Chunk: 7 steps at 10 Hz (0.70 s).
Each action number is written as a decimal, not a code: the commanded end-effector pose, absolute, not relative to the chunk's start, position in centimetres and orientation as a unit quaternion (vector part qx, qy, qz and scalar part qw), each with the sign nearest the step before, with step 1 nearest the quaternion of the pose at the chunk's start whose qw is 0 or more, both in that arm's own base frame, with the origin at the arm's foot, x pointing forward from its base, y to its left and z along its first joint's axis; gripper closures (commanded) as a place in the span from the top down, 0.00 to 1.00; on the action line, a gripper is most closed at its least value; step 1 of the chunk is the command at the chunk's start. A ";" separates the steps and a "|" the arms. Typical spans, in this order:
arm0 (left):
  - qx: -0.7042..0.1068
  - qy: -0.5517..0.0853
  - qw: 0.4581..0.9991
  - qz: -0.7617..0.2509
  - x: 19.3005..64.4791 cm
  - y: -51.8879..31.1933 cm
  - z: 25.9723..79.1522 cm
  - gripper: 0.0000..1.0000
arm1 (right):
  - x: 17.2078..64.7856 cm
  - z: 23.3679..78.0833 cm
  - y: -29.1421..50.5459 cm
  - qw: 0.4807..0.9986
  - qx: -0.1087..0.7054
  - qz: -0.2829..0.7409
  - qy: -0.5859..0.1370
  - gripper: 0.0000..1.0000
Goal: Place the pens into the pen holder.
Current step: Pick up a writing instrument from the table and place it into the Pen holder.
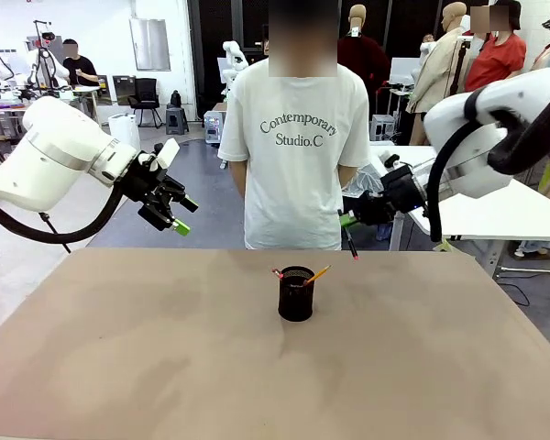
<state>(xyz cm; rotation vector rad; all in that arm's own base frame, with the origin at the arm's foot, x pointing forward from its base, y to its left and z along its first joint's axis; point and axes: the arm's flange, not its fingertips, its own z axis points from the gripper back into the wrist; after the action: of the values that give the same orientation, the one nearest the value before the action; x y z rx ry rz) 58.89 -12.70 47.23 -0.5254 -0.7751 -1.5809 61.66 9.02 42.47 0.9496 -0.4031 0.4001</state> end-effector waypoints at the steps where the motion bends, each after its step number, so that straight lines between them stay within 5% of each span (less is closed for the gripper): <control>1: -0.223 -0.334 0.608 -0.685 58.8 -12.7 47.3 1.00 | 60.4 43.1 7.3 0.774 0.529 0.282 -0.205 0.00; 7: -0.223 -0.334 0.608 -0.685 58.8 -12.7 47.3 1.00 | 56.5 46.6 5.2 0.568 0.574 0.457 -0.374 0.00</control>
<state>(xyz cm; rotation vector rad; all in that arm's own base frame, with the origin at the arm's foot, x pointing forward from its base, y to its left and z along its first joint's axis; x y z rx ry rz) 58.90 -12.69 47.20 -0.5254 -0.7748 -1.5807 57.75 5.15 46.92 1.3048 -0.8036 1.0497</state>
